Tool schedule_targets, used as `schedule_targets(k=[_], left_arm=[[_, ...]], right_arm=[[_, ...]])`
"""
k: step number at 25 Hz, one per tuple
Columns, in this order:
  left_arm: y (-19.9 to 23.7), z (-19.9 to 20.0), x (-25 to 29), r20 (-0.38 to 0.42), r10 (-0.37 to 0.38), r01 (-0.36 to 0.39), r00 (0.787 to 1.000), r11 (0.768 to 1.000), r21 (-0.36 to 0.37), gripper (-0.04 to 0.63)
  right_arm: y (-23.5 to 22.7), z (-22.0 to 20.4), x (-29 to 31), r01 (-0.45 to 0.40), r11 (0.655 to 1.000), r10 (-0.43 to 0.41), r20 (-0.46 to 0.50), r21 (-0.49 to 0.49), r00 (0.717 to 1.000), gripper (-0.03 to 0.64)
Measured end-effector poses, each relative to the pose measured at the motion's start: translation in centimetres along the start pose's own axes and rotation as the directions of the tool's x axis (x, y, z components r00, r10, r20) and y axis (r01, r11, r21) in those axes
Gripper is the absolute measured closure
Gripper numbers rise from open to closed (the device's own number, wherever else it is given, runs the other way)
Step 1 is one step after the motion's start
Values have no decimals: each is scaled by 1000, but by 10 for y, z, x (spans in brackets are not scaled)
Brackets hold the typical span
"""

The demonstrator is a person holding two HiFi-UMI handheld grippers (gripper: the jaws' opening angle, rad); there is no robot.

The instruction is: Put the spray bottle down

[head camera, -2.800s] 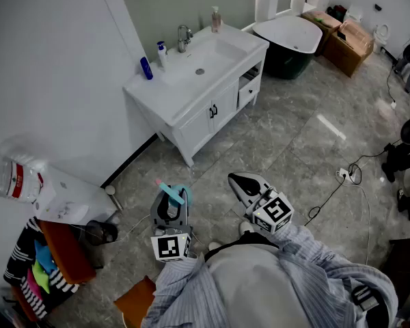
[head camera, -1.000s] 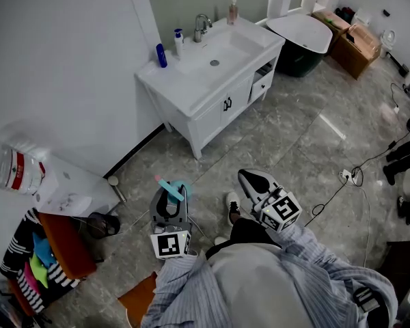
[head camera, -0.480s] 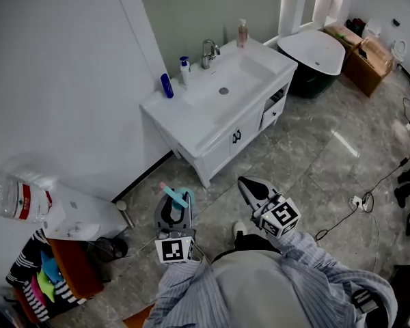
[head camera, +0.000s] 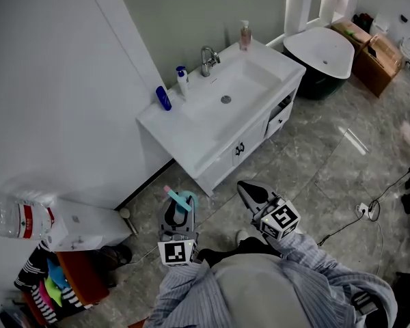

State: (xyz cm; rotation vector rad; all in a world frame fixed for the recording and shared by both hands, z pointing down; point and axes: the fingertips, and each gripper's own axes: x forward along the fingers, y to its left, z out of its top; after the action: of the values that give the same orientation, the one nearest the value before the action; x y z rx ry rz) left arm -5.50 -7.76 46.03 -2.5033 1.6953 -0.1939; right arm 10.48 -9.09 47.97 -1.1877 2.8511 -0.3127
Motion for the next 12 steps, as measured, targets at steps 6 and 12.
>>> schedule_targets(k=[6,12], left_arm=[[24,-29,34,-45,-15,14,999,1000,-14,448],[63,-48,74,-39,-60,58,997,998,-34,448]], right_arm=[[-22,-14,42,-3,1000,4,-38,21,999,601],[-38,-15,87,49,999,-49,-52,12,997,601]])
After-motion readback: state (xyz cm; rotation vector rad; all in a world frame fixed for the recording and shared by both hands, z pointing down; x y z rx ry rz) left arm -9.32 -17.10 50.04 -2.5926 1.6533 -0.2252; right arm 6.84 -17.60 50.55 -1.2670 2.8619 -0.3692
